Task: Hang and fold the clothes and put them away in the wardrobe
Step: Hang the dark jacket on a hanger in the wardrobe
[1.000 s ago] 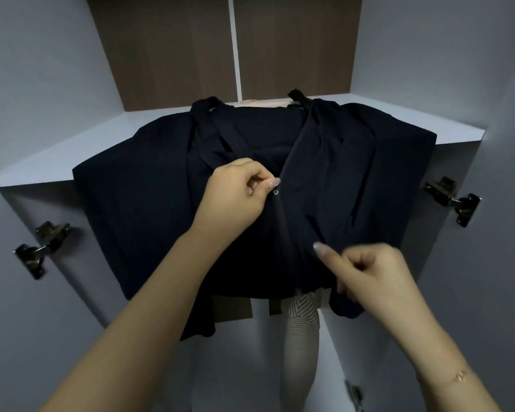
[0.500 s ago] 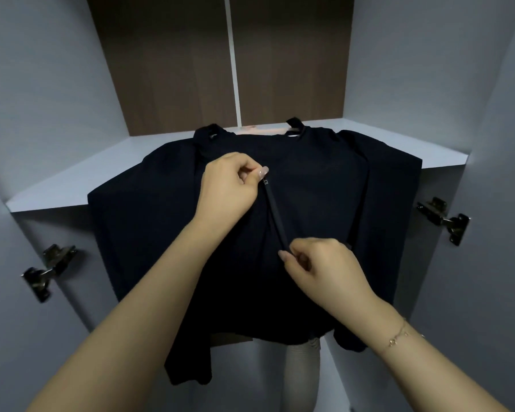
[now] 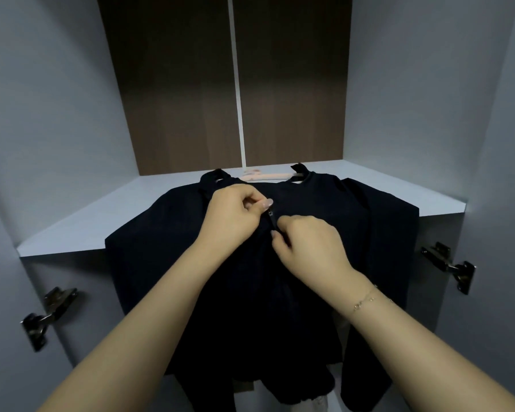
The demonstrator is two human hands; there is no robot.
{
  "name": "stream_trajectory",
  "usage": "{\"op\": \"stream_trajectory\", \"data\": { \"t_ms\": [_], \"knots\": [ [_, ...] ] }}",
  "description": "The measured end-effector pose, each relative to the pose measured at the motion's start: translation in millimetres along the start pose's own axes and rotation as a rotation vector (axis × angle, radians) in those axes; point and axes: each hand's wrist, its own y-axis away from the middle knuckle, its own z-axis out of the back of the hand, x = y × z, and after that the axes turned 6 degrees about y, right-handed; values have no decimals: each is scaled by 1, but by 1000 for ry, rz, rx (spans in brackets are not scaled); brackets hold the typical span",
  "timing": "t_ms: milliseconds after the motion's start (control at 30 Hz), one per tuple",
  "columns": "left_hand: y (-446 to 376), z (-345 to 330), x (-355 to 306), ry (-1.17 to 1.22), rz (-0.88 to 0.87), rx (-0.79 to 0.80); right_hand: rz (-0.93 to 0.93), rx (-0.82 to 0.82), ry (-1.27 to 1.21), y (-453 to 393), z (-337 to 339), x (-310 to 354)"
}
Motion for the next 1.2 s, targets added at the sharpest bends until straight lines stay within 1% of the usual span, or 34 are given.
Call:
{"op": "stream_trajectory", "data": {
  "t_ms": [67,133,200,267,300,367,433,467,600,700,800,867,1033,1133,1200],
  "knots": [
    [-9,3,3,48,27,-47,-10,8,-16,9,-1,-4],
    [-22,7,6,110,73,-87,31,32,26,22,-2,-7],
    [-33,8,7,140,114,-67,82,66,56,34,-3,-6],
    [-40,6,8,153,128,-19,57,95,61,32,-1,-4],
    [-42,6,7,157,129,-6,16,83,60,25,2,-3],
    [-44,6,7,153,113,10,-71,-10,29,1,9,-2],
    [-45,8,4,127,84,43,-115,-81,8,-28,13,-3],
    [-45,9,3,110,73,56,-114,-80,10,-41,14,-3],
    [-48,10,2,68,60,18,8,-42,74,-55,3,4],
    [-53,12,10,134,132,-8,46,-68,76,-33,-3,3],
    [-56,8,20,160,188,9,96,-5,155,-10,-4,2],
    [-56,4,23,183,192,13,109,15,187,-7,-2,2],
    [-56,0,24,244,158,26,-14,-153,121,-55,12,-1],
    [-56,1,24,233,136,21,-4,-60,98,-84,0,0],
    [-58,3,26,205,138,22,11,9,35,-92,-7,0]
  ]
}}
